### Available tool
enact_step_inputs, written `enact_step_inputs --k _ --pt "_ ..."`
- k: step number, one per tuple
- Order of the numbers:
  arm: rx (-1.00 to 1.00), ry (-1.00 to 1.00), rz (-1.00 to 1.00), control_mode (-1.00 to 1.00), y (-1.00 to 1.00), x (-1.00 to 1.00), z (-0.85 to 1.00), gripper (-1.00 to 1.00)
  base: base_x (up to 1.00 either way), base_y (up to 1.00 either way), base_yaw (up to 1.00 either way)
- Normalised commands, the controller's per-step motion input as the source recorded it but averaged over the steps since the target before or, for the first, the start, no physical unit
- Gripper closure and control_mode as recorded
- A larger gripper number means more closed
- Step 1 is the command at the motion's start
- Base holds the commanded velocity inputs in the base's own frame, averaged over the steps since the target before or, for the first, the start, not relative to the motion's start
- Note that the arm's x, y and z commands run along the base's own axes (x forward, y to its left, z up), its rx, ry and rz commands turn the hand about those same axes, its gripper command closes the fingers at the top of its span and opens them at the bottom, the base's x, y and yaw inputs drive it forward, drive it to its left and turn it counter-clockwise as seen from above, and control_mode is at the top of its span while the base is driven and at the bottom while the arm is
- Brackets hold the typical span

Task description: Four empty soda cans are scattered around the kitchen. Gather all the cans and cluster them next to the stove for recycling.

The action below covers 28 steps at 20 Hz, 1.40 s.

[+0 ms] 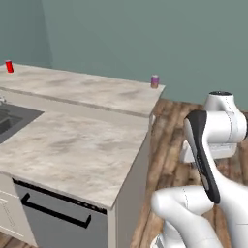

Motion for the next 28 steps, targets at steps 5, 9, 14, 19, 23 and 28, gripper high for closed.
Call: enact_step_inputs --k 5,9,14,19,23,28 --pt "0.0 0.0 0.0 1.0 0.0 0.0 0.0 -1.0 0.69 -0.77 0.39" --pt "0.0 0.0 0.0 1.0 0.0 0.0 0.0 -1.0 0.58 -0.79 0.39" --pt "0.0 0.0 0.0 1.0 0.0 0.0 0.0 -1.0 0.6 -0.83 0.4" --pt "0.0 0.0 0.0 1.0 0.0 0.0 0.0 -1.0 0.55 -0.83 0.41" --pt "0.0 0.0 0.0 1.0 0.0 0.0 0.0 -1.0 0.5 -0.8 0.44" --pt "0.0 0.0 0.0 1.0 0.0 0.0 0.0 -1.0 0.41 -0.75 0.43"
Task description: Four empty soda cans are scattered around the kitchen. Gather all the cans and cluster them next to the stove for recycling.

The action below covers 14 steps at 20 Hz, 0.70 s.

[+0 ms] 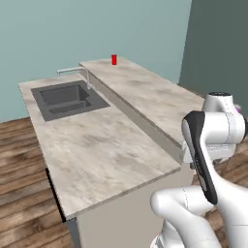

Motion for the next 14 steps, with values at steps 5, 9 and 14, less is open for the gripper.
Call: enact_step_inputs --k 5,9,14 --pt "0.0 0.0 0.0 1.0 0.0 0.0 0.0 -1.0 0.35 -0.73 0.41" --pt "0.0 0.0 0.0 1.0 0.0 0.0 0.0 -1.0 0.33 -0.69 0.4" --pt "0.0 0.0 0.0 1.0 0.0 0.0 0.0 -1.0 0.31 -0.54 0.36"
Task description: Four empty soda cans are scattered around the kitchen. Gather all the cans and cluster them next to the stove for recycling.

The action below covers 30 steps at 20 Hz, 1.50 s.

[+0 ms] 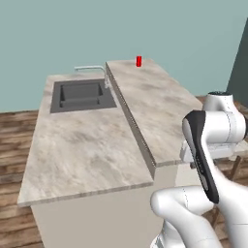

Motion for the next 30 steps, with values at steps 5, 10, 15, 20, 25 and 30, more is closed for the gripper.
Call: enact_step_inputs --k 5,10,15,20,25,30 --pt "0.0 0.0 0.0 1.0 0.0 0.0 0.0 -1.0 0.24 -0.41 0.2" --pt "0.0 0.0 0.0 1.0 0.0 0.0 0.0 -1.0 0.32 -0.31 0.08" --pt "0.0 0.0 0.0 1.0 0.0 0.0 0.0 -1.0 0.27 -0.31 0.01" --pt "0.0 0.0 0.0 1.0 0.0 0.0 0.0 -1.0 0.14 -0.27 -0.01" --pt "0.0 0.0 0.0 1.0 0.0 0.0 0.0 -1.0 0.0 -0.26 -0.13" --pt "0.0 0.0 0.0 1.0 0.0 0.0 0.0 -1.0 0.0 -0.27 -0.29"
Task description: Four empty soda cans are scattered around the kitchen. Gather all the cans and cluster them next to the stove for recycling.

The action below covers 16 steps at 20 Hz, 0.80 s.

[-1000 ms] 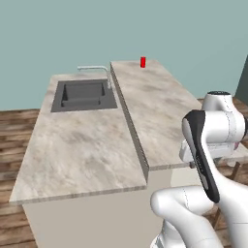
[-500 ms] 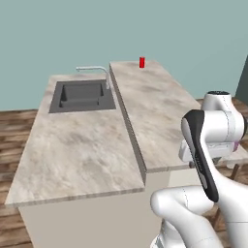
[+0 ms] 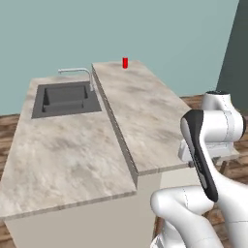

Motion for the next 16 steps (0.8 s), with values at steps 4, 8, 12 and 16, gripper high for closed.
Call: enact_step_inputs --k 4,8,12,16 --pt "0.0 0.0 0.0 1.0 0.0 0.0 0.0 -1.0 0.0 -0.27 -0.27" --pt "0.0 0.0 0.0 1.0 0.0 0.0 0.0 -1.0 0.02 -0.47 -0.08" --pt "0.0 0.0 0.0 1.0 0.0 0.0 0.0 -1.0 0.12 -0.64 0.06" --pt "0.0 0.0 0.0 1.0 0.0 0.0 0.0 -1.0 0.12 -0.55 0.14"
